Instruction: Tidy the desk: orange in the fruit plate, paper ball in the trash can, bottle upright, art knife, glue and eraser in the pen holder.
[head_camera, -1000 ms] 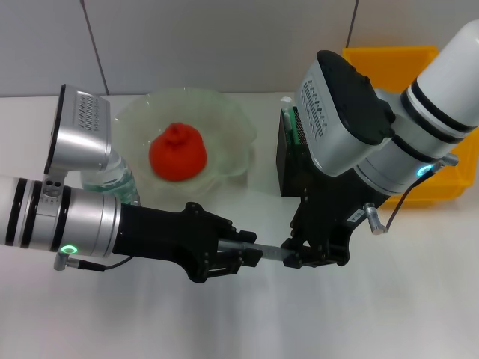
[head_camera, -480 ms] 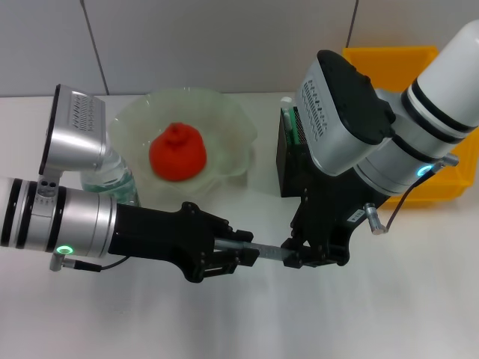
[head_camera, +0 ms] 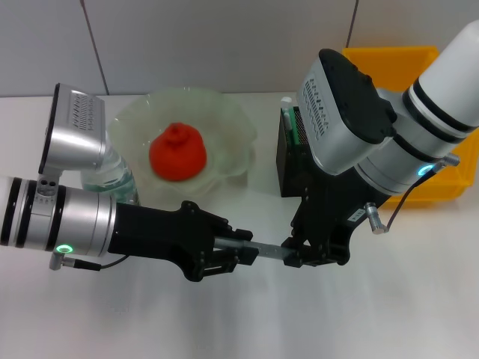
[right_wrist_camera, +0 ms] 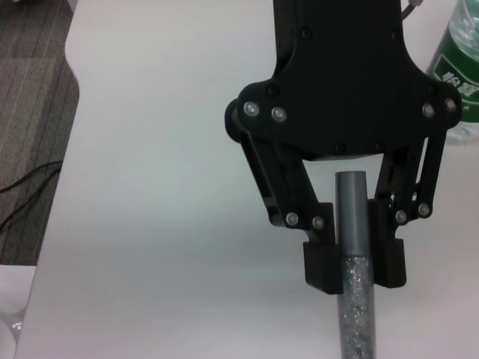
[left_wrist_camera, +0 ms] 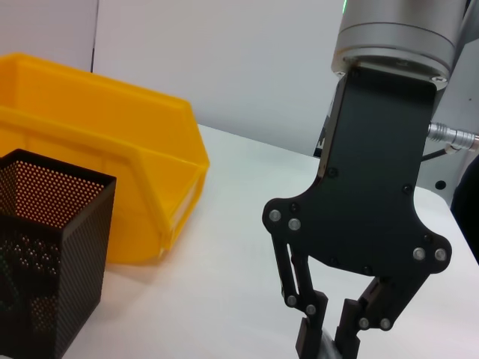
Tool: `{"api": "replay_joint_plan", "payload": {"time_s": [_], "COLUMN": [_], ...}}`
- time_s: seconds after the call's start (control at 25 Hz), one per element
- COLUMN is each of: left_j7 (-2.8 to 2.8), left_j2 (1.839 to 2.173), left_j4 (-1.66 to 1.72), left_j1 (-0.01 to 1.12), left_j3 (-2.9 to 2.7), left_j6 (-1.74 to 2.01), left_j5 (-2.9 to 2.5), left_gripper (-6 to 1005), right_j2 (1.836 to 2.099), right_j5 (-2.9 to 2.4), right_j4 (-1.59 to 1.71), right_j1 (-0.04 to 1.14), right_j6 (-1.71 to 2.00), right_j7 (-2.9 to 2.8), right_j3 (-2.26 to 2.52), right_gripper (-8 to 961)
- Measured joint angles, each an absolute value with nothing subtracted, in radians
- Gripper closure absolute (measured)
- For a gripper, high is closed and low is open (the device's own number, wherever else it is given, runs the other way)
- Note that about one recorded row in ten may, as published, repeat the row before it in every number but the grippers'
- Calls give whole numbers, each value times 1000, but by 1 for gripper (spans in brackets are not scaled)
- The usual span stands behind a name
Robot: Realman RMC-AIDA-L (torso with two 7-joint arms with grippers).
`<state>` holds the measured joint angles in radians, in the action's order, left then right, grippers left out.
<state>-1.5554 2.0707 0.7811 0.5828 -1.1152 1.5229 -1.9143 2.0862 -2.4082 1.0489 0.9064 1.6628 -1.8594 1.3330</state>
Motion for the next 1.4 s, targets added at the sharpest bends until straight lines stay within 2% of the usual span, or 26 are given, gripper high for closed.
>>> {"api": "replay_joint_plan", "payload": {"time_s": [0.36,0.6,1.04,1.24,1.4], "left_j7": [-1545,-1545,-1545,-1546,-1552], "left_j2": [2072,2072,2070,2069,2069], "left_j4": [781,781,781,781,783], "left_j1": [583,583,583,583,580], "left_j3": [-1115,-1111,-1107,-1107,-1102], "left_j6": [1520,1524,1524,1523,1525], "left_j5": [-1914,-1914,-1914,-1914,-1914], "left_gripper": [744,819,812,809,806], "right_j2": [2086,2086,2086,2086,2086], "right_j5": [-2407,-2406,-2393,-2393,-2393], "right_j4": [1049,1051,1070,1089,1160], "right_j1": [907,908,903,894,856], "right_j6": [1663,1663,1675,1676,1689], "right_j7": [-1861,-1867,-1885,-1889,-1896], "right_j3": [1337,1341,1341,1342,1342], "right_gripper": [694,686,671,447,402]}}
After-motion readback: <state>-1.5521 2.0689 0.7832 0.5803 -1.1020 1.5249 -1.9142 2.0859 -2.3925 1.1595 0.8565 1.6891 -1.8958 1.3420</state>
